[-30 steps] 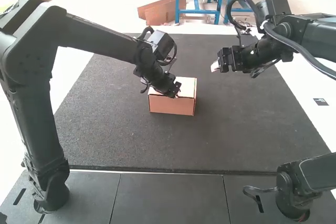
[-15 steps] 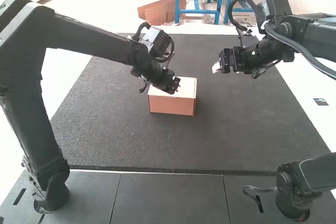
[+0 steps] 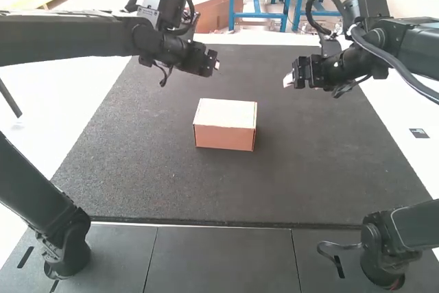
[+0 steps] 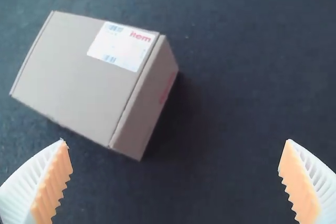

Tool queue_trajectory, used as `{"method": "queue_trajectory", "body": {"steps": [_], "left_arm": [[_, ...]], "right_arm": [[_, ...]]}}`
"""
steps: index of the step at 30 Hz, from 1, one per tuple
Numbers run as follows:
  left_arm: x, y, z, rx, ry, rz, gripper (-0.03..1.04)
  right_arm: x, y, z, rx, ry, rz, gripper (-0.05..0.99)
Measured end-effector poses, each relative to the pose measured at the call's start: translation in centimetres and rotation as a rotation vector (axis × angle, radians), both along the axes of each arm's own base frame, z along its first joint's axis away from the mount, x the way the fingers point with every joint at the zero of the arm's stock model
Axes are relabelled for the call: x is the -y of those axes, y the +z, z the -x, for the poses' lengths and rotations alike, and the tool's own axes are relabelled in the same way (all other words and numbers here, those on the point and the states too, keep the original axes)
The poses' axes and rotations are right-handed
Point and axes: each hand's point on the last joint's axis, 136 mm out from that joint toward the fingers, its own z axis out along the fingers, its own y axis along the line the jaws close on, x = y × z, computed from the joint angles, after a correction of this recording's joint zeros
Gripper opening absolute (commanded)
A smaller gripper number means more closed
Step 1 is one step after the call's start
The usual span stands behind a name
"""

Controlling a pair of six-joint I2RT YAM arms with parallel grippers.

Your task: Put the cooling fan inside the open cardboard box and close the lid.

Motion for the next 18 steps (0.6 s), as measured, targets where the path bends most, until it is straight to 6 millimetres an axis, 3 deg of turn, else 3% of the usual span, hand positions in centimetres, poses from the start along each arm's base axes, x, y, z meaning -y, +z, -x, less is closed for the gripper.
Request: {"method": "queue_trajectory", "body": {"steps": [4, 8, 11, 18], "left_arm": [[-1.6, 2.5, -0.4, 0.077, 0.036, 0.046, 0.97], [-2.6, 3.7, 0.5, 0.142, 0.046, 0.084, 0.97], [-3.4, 3.5, 1.6, 0.170, 0.049, 0.099, 0.97], [-5.4, 3.1, 4.6, 0.250, 0.058, 0.143, 0.97]], "right_arm": [[0.6, 3.0, -1.8, 0.149, -0.039, -0.024, 0.91], [1.2, 5.5, -1.7, 0.278, -0.065, -0.047, 0.91], [1.7, 5.5, -1.1, 0.311, -0.081, -0.047, 0.91], [2.9, 3.3, 0.2, 0.329, -0.123, -0.023, 0.91]]}}
